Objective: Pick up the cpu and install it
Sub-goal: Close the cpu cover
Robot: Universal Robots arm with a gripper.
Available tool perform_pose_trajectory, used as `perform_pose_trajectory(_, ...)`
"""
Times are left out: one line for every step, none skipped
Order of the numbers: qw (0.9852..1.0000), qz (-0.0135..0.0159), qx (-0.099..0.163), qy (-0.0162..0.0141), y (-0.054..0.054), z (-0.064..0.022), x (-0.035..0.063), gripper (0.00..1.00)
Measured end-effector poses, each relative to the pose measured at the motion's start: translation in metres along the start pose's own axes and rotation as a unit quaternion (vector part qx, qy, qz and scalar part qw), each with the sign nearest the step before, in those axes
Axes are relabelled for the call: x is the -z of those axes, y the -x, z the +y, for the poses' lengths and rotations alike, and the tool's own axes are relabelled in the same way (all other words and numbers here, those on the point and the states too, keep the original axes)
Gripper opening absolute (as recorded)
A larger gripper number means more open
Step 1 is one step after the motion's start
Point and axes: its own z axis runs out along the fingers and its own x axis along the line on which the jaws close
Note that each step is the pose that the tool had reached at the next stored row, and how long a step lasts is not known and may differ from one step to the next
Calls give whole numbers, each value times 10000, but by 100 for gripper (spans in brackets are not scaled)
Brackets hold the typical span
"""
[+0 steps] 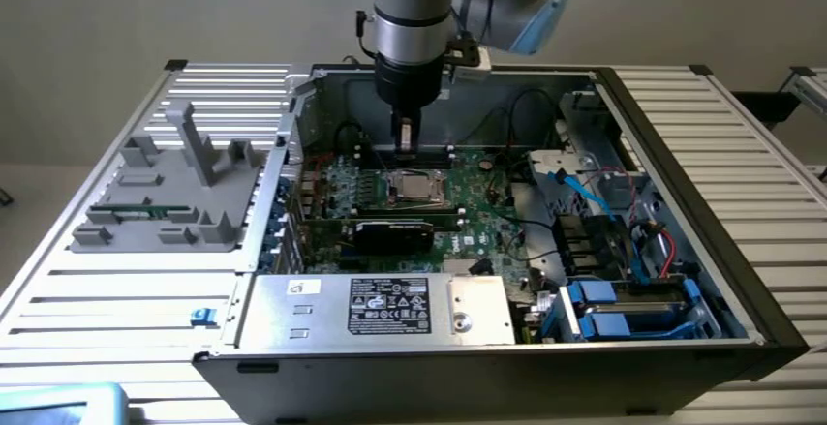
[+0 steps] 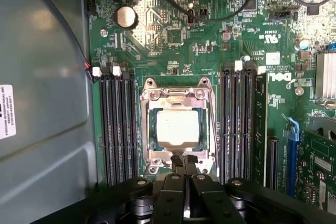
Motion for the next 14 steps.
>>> perform_pose_trajectory(10000,-1,-1,-1,3,-15,-19,11)
perform_pose_trajectory(10000,0,-1,-1,5,-26,-37,11)
perform_pose_trajectory(10000,-1,-2,-1,7,-34,-55,11)
perform_pose_trajectory(10000,-1,-3,-1,8,-39,-73,11)
perform_pose_trajectory(10000,-1,-5,0,10,-43,-91,11)
perform_pose_trajectory(10000,0,-6,-1,11,-47,-109,11)
perform_pose_trajectory(10000,0,-8,0,13,-51,-127,11)
perform_pose_trajectory(10000,0,-10,0,14,-55,-147,11)
perform_pose_trajectory(10000,0,-12,0,16,-59,-165,11)
perform_pose_trajectory(10000,0,-14,0,17,-61,-183,11)
perform_pose_trajectory(10000,0,-16,0,19,-64,-201,11)
perform_pose_trajectory(10000,0,-17,1,20,-68,-219,11)
perform_pose_trajectory(10000,0,-20,1,22,-73,-237,11)
perform_pose_trajectory(10000,0,-21,1,23,-79,-255,11)
